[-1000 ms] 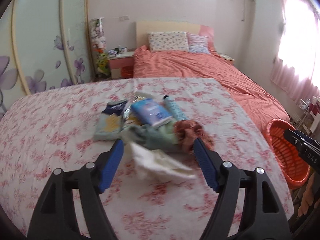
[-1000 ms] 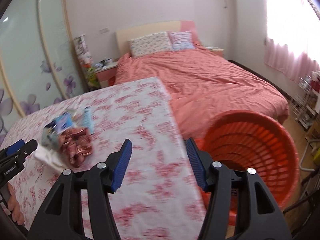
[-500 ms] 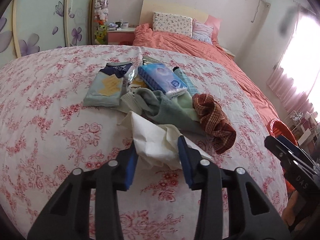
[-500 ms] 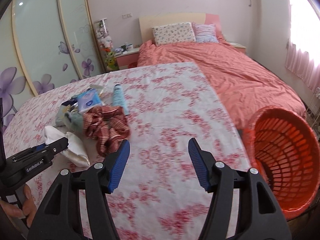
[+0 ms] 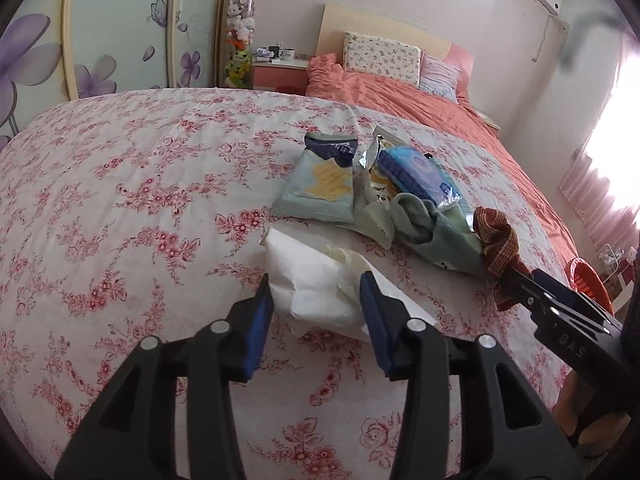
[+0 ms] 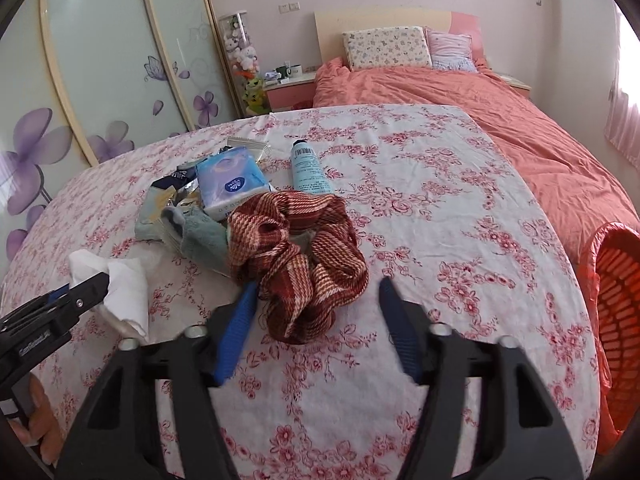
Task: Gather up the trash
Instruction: 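Move both open tools back over the remaining items on the table, then grasp the white tissue with the left tool while the right tool grasps the plaid scrunchie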
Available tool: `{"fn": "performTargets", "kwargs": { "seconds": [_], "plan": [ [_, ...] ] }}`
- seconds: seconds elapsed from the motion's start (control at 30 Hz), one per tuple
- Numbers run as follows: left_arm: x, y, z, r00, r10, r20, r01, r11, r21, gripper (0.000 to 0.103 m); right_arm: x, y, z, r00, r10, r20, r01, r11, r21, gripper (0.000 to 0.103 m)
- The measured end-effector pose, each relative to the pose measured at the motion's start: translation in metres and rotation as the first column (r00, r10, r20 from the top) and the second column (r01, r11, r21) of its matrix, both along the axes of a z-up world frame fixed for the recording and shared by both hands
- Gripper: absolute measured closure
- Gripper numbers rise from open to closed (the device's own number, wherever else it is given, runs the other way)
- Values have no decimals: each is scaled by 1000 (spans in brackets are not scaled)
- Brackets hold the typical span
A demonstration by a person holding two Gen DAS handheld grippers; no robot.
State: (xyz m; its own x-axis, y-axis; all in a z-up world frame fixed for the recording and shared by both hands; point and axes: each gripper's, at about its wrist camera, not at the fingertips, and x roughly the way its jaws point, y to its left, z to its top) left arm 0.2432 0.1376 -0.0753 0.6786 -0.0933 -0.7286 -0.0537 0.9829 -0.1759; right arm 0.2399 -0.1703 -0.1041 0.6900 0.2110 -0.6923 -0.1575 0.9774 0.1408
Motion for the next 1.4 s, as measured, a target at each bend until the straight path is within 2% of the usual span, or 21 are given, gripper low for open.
{"fn": "performTargets", "kwargs": {
  "seconds": [0.07, 0.17, 0.27, 0.43, 0.5, 0.53, 0.6, 0.67, 0.73, 0.9, 1.17, 1.4],
  "plan": [
    [-1, -2, 1, 1000, -12, 8, 12, 1000, -1, 52, -1, -3, 0, 1000, -5, 0, 5, 1000, -6, 68],
    [0, -6, 0, 1000, -23, 11, 23, 1000, -5, 46, -4, -13, -1, 1000, -28, 3, 28, 999, -23, 82],
    [1, -11, -2, 1000, -27, 12, 28, 1000, -9, 41, -6, -25, -1, 997, -75, 8, 75, 997, -32, 87],
    [6, -22, 0, 999, -38, 18, 39, 999, -15, 38, -2, -49, -1, 982, -187, 11, 188, 980, -67, 88],
    [10, -26, 0, 999, -42, 19, 42, 999, -8, 38, -1, -54, -3, 983, -184, -4, 183, 982, -49, 88],
    [13, -29, -1, 999, -43, 18, 43, 999, -1, 38, 0, -55, -3, 985, -174, -11, 173, 984, -38, 86],
    [18, -32, -3, 999, -40, 13, 40, 999, 10, 38, 0, -55, -3, 987, -160, -14, 159, 987, -32, 75],
    [22, -33, -5, 999, -36, 5, 36, 999, 12, 38, 2, -52, -2, 989, -146, -12, 145, 989, -33, 50],
    [23, -33, -8, 999, -34, -4, 34, 999, 15, 38, 4, -51, -4, 991, -135, -12, 135, 990, -34, 45],
    [23, -31, -15, 999, -43, -25, 44, 998, 37, 39, 13, -46, -10, 991, -121, -51, 120, 993, -9, 42],
    [25, -25, -20, 999, -24, -36, 26, 998, 61, 39, 25, -34, -12, 992, -115, -56, 111, 991, -68, 42],
    [25, -21, -22, 998, -26, -50, 27, 999, 21, 39, 23, -43, -15, 989, -122, -89, 120, 992, -28, 42]
  ]
}}
